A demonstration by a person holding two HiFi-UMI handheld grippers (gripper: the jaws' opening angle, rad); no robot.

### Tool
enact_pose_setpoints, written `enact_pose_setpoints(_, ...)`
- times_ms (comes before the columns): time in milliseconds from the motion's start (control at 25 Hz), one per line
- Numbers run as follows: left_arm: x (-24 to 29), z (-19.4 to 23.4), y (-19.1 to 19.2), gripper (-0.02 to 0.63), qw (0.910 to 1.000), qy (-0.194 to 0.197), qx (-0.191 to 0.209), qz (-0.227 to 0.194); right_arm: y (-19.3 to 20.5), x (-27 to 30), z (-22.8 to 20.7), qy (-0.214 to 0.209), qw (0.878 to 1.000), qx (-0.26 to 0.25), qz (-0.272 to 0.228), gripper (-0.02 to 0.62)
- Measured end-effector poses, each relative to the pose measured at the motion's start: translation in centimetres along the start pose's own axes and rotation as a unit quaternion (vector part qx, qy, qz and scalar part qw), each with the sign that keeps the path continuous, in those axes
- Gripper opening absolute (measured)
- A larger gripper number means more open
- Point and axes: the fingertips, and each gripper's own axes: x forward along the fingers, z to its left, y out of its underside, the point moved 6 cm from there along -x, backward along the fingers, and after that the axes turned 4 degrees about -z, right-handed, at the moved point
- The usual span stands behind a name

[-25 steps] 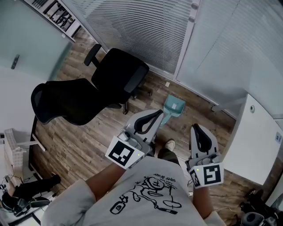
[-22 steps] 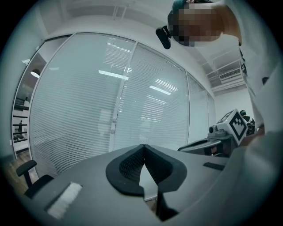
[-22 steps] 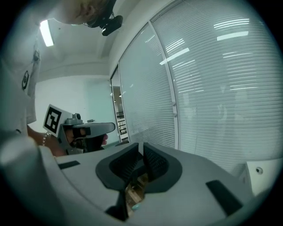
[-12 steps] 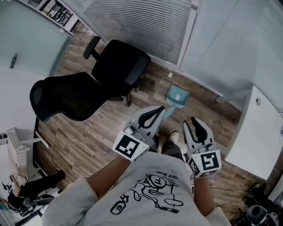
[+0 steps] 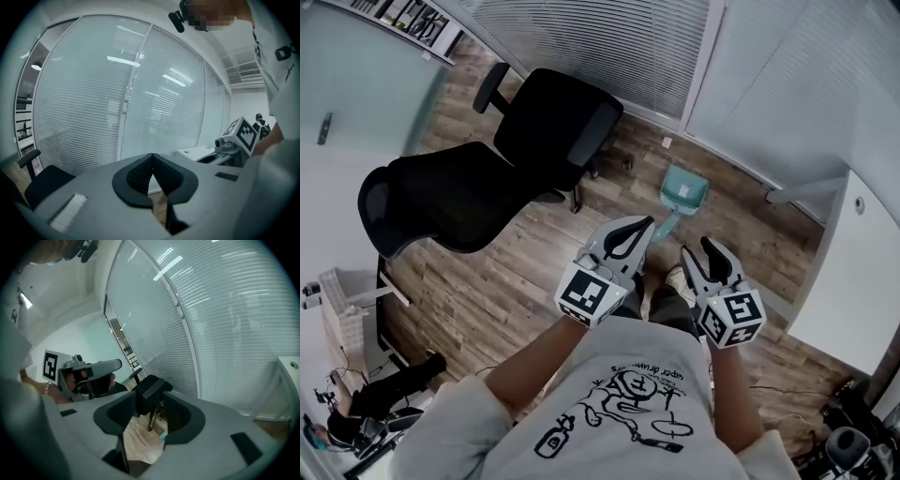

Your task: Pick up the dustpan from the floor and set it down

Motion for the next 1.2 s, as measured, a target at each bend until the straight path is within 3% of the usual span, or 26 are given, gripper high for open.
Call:
enact_pose_setpoints(680,2.4,2.7,7.9,-0.003,0.998,-0.004,-0.023,0.059,10.0,7.0,-4.2,0.009,0.988,0.133,0.083,0.222)
enact_pose_setpoints(1200,3.9,4.4,13.6,-0.002,0.9946,0.002,-0.028,0.1,16.1,10.6,-6.4,0.017,0.965,0.233,0.115,0.244)
